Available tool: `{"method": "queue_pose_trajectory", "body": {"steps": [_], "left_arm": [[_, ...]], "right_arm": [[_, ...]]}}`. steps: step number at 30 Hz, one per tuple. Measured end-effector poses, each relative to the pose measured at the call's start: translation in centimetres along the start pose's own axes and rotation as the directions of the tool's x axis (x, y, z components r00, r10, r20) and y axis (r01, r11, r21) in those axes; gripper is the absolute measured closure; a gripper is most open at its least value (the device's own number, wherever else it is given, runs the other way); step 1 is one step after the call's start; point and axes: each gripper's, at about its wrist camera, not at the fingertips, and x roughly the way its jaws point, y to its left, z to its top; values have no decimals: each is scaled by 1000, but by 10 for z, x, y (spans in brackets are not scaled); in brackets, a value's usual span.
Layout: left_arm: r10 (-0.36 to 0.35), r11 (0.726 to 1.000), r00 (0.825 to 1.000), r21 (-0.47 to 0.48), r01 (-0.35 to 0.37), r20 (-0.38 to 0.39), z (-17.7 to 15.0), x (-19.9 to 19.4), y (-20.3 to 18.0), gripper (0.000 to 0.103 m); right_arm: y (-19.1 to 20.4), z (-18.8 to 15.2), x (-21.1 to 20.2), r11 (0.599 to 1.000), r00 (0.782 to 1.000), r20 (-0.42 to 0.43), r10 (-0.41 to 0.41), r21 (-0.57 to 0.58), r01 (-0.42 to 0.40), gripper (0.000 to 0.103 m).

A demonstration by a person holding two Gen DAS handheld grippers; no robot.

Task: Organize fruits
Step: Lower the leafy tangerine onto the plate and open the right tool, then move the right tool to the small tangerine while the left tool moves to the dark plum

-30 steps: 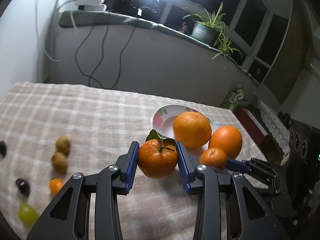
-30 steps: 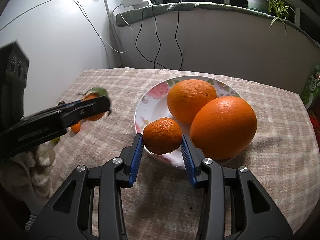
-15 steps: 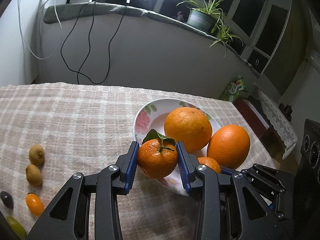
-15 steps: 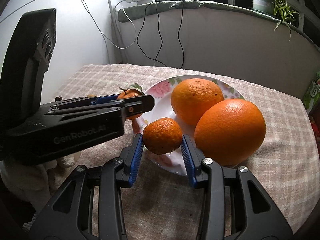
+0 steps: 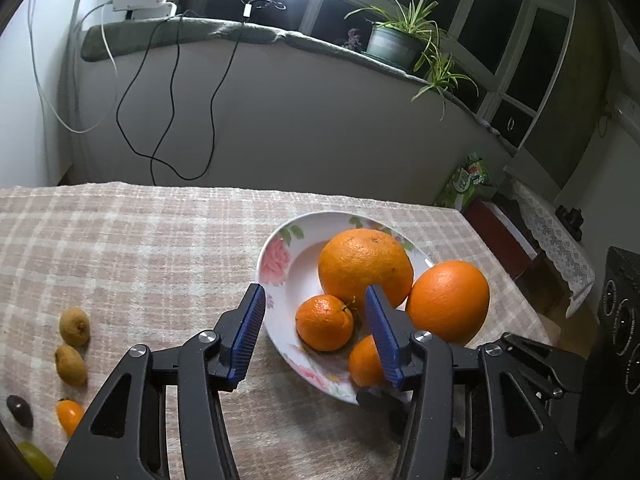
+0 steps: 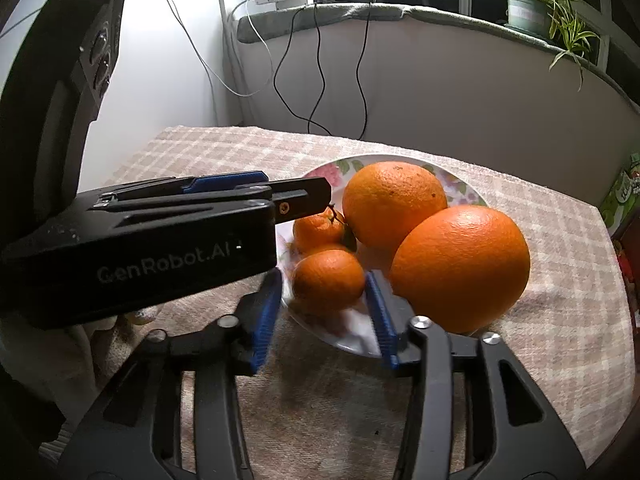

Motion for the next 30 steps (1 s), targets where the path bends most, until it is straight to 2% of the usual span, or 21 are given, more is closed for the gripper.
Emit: {"method": "queue_pose_trajectory", "body": {"steps": [3,18,30], "left_arm": [[5,1000,1000,-15,-4,5,1,-4,5,52],[9,999,999,-34,-8,33,1,-21,9,52],[32,999,997,-43,-29,74,-10,-53,15,52]], "right_arm": [[3,2,-5,1000,1000,25,-12,-14,13,33],[4,2,-19,1000,999,54,-10,0,10,32],[16,0,-35,1000,996,85,-3,-14,4,32]]}}
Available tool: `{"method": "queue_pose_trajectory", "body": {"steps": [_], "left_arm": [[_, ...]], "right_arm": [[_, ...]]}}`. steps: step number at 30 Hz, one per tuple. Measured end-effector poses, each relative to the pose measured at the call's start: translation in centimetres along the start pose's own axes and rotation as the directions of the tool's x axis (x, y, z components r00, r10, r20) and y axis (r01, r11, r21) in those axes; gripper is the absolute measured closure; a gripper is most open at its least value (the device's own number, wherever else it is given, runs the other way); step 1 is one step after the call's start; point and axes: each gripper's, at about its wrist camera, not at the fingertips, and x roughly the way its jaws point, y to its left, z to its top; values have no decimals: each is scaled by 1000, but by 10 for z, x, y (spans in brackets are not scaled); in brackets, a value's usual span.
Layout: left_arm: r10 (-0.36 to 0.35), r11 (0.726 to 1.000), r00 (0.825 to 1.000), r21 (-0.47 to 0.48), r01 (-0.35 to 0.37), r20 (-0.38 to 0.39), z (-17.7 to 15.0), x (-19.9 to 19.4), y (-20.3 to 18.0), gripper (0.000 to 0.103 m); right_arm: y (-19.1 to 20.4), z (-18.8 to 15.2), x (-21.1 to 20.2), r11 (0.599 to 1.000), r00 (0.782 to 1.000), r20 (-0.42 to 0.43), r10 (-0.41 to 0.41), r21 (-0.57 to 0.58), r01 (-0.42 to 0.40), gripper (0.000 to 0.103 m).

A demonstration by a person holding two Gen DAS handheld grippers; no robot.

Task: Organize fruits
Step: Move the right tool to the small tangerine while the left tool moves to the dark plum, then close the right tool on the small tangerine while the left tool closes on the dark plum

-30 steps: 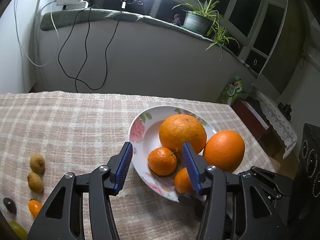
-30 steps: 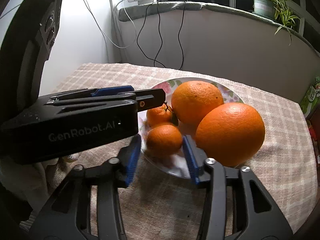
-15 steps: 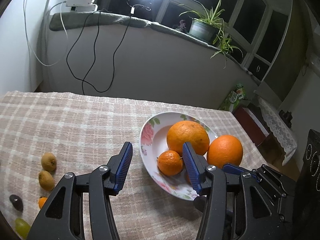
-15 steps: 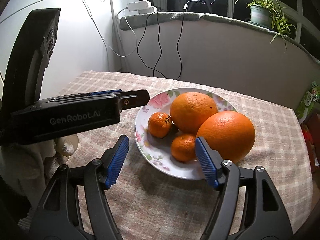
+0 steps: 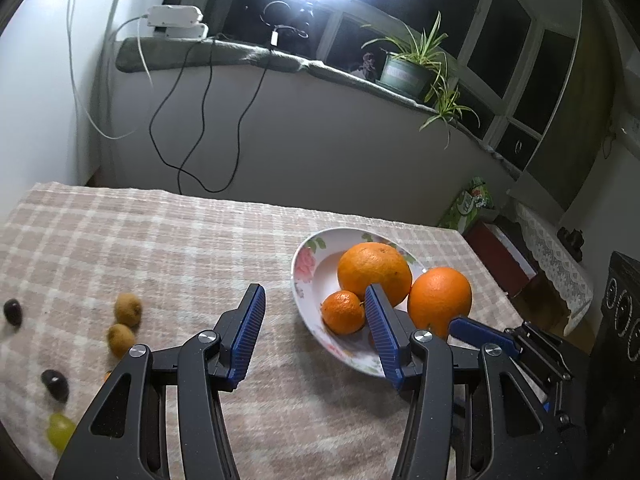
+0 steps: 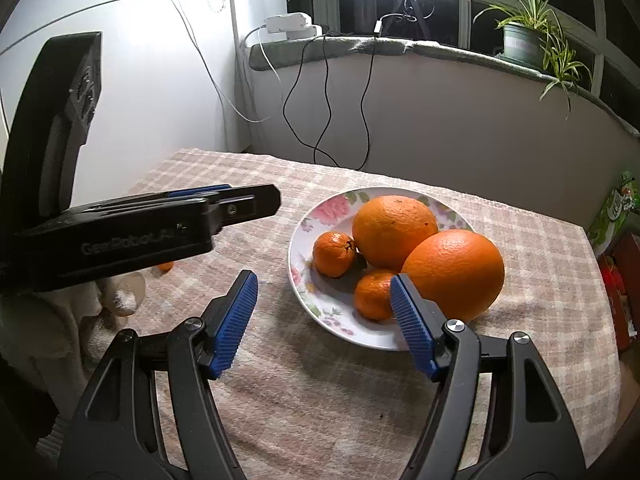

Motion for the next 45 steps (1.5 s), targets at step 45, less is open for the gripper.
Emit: {"method": "queue_pose_trajectory", "body": {"steps": [45], "left_arm": [[174,964,978,-186,-193,-113,-57,-60,164,63]], "right_arm": [[126,16,105,931,926,-240,290,-153,-331,54]]}}
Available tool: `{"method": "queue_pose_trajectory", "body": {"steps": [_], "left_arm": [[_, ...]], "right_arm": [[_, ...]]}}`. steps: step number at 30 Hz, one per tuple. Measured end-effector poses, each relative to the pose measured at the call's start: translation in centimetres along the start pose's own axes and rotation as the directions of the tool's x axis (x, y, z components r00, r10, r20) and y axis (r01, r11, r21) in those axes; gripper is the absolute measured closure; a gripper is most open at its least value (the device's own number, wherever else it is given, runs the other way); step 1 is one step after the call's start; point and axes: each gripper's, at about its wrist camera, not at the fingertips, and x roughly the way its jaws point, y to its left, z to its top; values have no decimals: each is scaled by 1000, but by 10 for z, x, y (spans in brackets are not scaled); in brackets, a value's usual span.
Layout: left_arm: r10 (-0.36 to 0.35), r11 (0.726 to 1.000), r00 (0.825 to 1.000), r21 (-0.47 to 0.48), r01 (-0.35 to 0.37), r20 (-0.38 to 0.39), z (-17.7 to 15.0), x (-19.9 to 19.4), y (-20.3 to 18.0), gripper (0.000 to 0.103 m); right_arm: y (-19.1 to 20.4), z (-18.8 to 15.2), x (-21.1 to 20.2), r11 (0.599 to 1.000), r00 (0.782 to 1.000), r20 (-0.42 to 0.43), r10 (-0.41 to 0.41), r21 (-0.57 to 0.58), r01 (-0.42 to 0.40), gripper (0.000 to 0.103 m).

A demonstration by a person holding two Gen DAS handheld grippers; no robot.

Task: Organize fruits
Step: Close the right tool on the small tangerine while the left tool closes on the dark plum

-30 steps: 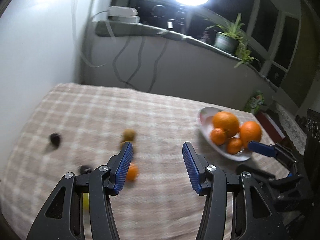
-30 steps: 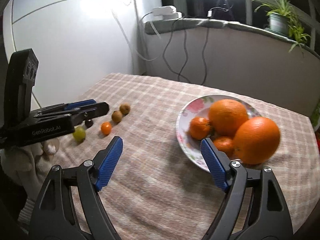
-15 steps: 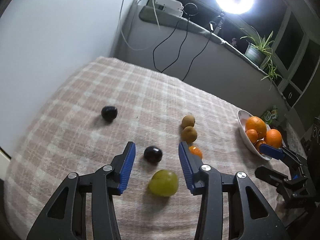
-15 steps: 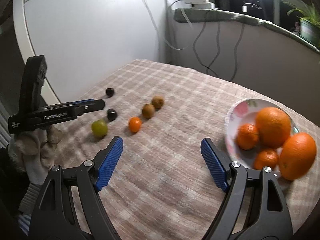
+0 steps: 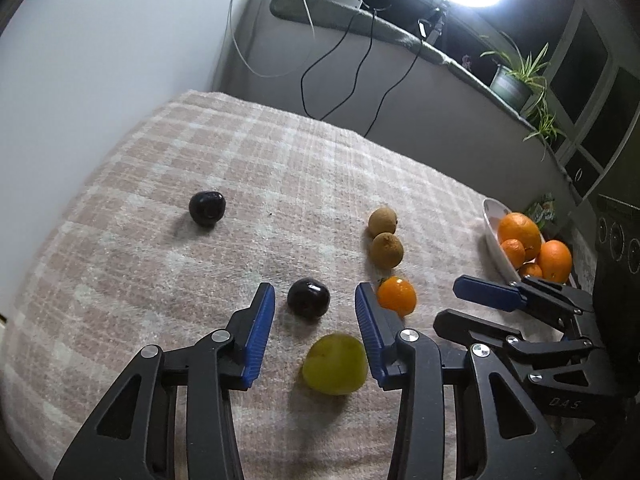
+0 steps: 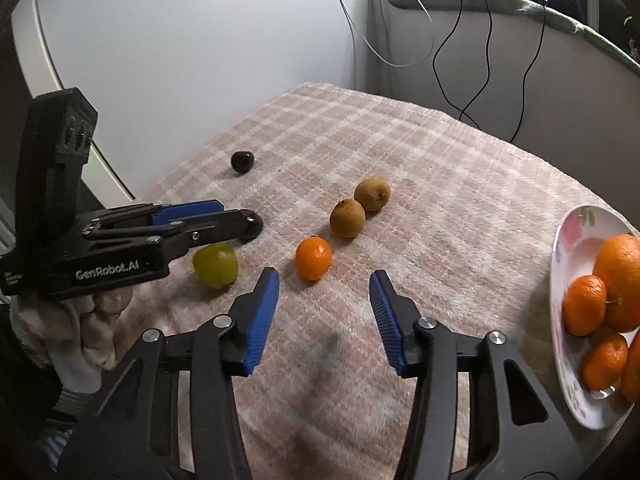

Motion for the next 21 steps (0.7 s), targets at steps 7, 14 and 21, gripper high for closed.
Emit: {"method": "queue_pose_trajectory", "body": {"steps": [7,14,21], "left_arm": [[-9,1000,999,-8,9,-32,1,10,4,69],[-9,1000,999,3,9,-39,2,13,3,76],[-5,1000,999,19,6,-35,3,13,1,80]], "right_arm": [[-4,5,18,1000,999,-40,17,9,-17,58],[-2,10,30,999,998,-60,32,7,-32,60],[4,14,38,1000,997,-72,28,-12,-29,72]]}}
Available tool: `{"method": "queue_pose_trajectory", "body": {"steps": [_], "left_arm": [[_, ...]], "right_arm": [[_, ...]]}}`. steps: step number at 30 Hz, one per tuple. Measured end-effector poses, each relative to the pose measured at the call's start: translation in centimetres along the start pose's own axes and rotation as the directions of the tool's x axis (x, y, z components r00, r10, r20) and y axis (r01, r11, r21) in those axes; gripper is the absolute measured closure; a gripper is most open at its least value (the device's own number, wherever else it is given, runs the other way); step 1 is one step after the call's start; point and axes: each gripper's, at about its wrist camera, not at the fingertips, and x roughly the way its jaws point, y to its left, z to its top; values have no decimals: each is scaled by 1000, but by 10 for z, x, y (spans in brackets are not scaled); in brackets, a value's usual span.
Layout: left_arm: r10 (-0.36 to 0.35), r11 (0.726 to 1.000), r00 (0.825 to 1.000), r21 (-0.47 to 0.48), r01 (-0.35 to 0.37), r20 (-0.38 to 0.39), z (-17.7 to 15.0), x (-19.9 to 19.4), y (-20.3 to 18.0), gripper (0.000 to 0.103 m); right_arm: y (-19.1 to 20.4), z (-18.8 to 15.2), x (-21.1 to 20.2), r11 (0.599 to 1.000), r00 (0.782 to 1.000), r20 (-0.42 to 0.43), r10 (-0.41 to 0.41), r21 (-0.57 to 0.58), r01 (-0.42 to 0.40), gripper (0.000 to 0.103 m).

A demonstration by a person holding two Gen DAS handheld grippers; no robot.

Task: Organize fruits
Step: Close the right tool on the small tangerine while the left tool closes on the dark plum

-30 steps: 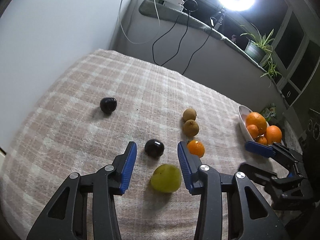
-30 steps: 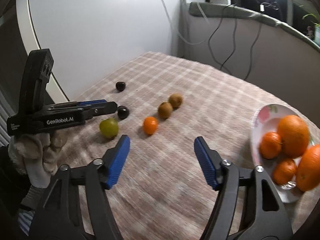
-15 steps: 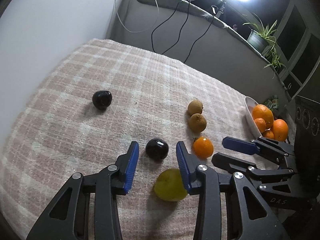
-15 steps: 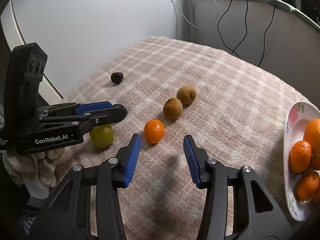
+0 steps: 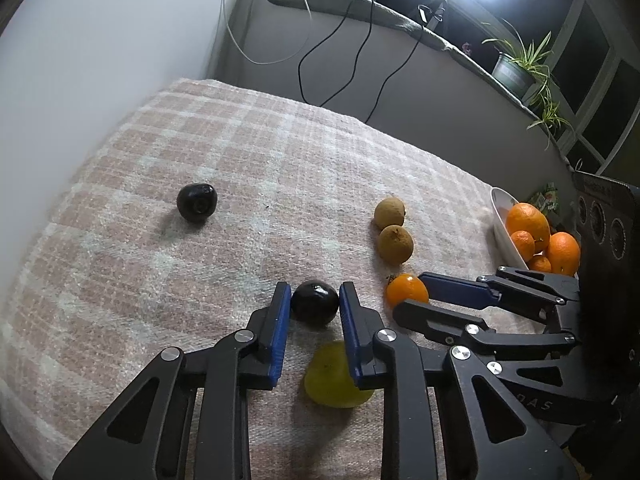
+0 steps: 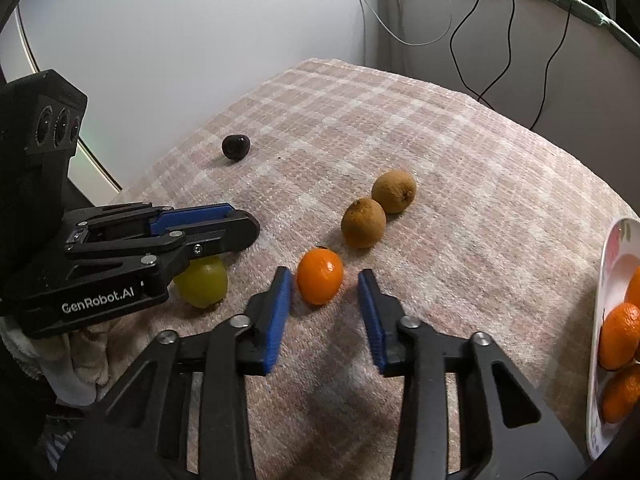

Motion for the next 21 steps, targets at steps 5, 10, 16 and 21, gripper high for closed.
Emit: {"method": "queue_pose_trajectory", "body": {"steps": [5,10,16,21], "left_arm": [[2,1000,1000,-1,-2,4,0,-1,1,80],[4,1000,1000,-3,-4,17,1,-5,0,81],[-7,1000,999,7,7,42,6,-13,-8,81],[-45,999,997,30,43,58,10,-15,-27,81]], "right_arm": [[2,1,0,1000,1000,-1,-1,-1,1,78],[-2,0,-10,1000,1000,23,12,27,-13,78],[-11,-5,-39,999,997,72,13,36,-16,78],[-26,-13,-69,998,992,126,-23,67,14,78]]}}
